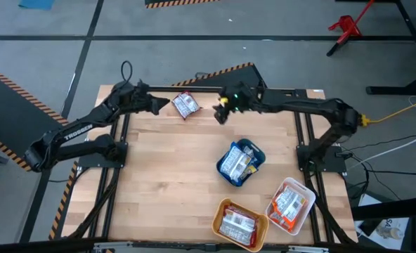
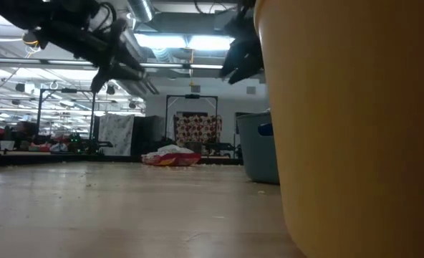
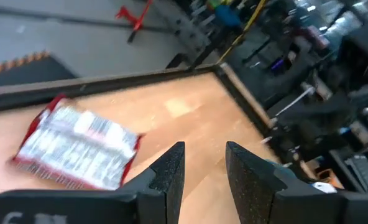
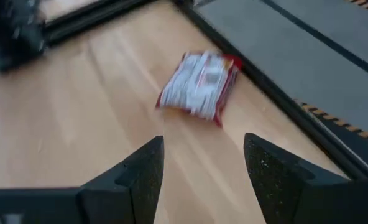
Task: Sort Maruchan noodles
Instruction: Put the red noodle pack into the yellow bin
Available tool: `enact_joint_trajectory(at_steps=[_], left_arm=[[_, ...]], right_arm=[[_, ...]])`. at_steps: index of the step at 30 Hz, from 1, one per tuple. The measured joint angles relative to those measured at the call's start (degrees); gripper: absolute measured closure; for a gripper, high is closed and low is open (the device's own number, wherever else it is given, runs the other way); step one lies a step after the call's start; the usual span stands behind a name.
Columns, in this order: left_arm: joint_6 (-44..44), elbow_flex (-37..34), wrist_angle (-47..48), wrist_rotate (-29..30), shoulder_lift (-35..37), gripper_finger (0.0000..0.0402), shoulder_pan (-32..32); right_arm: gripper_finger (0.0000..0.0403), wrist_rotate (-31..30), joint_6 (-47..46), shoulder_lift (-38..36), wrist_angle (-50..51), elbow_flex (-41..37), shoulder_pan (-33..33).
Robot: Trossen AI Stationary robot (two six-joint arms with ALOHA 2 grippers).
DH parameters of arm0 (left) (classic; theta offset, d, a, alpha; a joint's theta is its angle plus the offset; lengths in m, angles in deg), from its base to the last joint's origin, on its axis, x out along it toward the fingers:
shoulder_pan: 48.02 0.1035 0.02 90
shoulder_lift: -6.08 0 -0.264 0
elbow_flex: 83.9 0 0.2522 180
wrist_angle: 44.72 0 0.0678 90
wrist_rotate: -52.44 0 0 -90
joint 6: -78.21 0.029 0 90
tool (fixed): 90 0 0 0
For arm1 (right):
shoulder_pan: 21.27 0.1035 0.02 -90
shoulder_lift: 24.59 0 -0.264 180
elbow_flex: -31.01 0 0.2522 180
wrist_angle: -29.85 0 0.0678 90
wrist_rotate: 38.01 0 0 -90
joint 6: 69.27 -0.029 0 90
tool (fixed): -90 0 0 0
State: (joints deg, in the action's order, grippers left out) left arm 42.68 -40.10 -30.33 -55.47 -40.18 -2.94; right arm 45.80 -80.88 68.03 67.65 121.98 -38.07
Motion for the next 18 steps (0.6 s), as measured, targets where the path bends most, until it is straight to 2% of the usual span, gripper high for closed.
enact_joint_trajectory(at_steps=[3, 8, 11, 18], left_arm=[[-0.12, 0.00, 0.81, -0.28, -2.30, 0.0291, 1.69], [3.35, 0.00, 0.64, 0.10, -8.93, 0.0291, 4.22], [6.91, 0.00, 0.23, 2.57, -13.88, 0.0291, 5.16], [12.37, 0.00, -7.55, 9.04, -26.37, 0.0291, 5.70]], right_arm=[[0.0196, 1.23, -2.25, 3.64, -4.69, 0.73, -2.56], [0.0196, 3.68, -3.62, 7.64, -3.31, 2.92, -5.45], [0.0196, 4.93, -4.66, 8.41, -3.81, 4.08, -5.90], [0.0196, 3.35, -4.87, 8.65, -4.36, 4.55, -5.68]])
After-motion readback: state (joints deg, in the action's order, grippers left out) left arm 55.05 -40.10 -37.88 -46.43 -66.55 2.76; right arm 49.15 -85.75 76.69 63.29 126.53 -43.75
